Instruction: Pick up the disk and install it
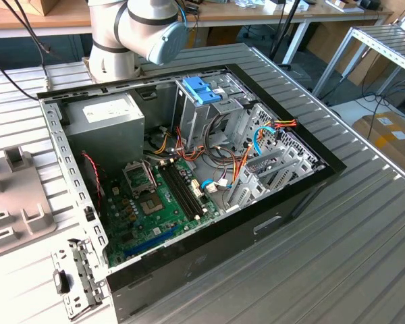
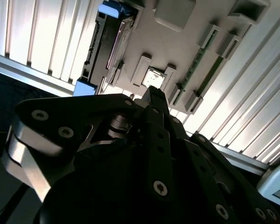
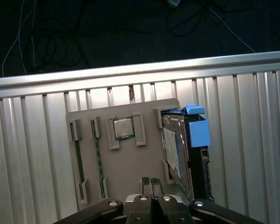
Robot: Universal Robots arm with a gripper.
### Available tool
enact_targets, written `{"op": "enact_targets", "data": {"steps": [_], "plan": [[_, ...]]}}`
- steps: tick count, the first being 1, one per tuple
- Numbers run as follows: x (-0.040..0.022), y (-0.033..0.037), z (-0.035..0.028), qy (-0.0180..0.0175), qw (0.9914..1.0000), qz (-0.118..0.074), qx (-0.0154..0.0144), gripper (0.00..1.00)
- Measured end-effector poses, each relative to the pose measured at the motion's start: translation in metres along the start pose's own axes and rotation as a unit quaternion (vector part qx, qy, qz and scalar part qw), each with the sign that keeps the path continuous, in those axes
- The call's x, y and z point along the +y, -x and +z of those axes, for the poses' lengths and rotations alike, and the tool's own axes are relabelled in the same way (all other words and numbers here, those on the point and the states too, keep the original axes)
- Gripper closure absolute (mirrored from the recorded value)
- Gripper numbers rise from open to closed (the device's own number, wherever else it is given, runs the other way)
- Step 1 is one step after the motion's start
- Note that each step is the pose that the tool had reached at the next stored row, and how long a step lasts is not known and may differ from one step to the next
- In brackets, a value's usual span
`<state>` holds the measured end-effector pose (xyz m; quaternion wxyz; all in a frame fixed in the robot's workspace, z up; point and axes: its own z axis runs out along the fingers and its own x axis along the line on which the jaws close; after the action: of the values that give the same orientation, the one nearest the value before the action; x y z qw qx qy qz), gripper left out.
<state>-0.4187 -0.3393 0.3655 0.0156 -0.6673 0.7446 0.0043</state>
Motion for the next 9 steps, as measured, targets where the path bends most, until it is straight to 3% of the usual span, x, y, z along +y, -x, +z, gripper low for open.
{"op": "enact_targets", "data": {"steps": [2, 5, 6, 8, 9], "plan": [[0.0, 0.0, 0.0, 0.0, 1.0, -0.001, 0.0, 0.89], [0.0, 0.0, -0.0001, 0.0001, 1.0, -0.002, 0.0, 0.7], [0.0, 0.0, -0.0001, 0.0001, 1.0, -0.002, 0.0, 0.7], [0.0, 0.0, 0.0, 0.0001, 1.0, -0.003, -0.0001, 0.58], [0.0, 0.0, 0.0, 0.0001, 1.0, -0.003, -0.0001, 0.58]]}}
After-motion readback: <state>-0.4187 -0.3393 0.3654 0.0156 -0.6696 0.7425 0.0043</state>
